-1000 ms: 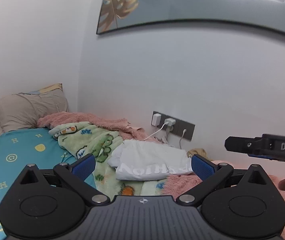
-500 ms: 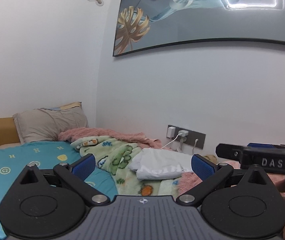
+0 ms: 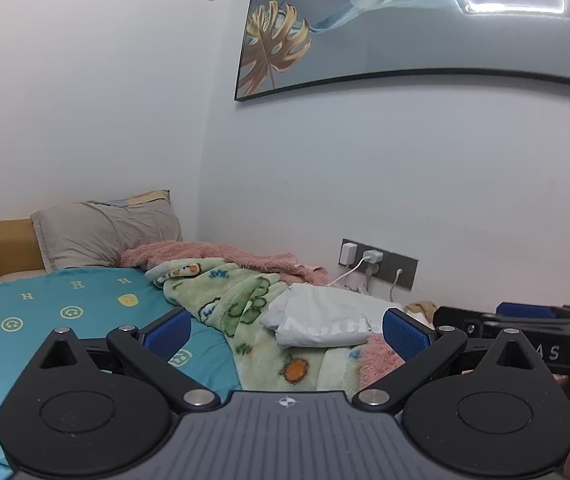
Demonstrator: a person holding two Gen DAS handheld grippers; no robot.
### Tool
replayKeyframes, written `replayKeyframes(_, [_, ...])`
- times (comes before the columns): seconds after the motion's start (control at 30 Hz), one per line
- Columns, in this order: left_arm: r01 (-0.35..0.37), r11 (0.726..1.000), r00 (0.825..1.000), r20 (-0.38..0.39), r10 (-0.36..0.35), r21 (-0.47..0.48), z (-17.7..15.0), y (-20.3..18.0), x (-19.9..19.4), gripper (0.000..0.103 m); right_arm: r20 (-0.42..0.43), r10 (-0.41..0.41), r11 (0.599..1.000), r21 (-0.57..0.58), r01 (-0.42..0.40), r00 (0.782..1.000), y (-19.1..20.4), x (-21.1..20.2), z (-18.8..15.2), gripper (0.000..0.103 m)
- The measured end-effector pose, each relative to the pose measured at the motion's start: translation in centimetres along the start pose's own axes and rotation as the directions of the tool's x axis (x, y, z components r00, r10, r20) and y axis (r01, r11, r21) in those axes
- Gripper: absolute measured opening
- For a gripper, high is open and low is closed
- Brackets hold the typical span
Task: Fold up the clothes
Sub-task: 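Release the shirt with both grippers and pull both tools back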
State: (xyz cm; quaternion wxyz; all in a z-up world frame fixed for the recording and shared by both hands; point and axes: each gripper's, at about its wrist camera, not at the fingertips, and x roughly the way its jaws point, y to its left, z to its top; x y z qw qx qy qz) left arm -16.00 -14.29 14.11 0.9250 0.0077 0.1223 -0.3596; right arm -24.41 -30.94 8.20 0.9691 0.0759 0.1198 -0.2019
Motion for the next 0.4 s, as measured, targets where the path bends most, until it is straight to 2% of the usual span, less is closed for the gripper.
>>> replayKeyframes(0.4, [-0.018, 1.0, 1.0, -0.022, 0.018, 0.009, -0.26, -1.02, 0.41, 0.103, -0.017, -0.001, 1.0, -0.012, 0.001, 1.0, -0.3, -0.41, -0.29, 0.086])
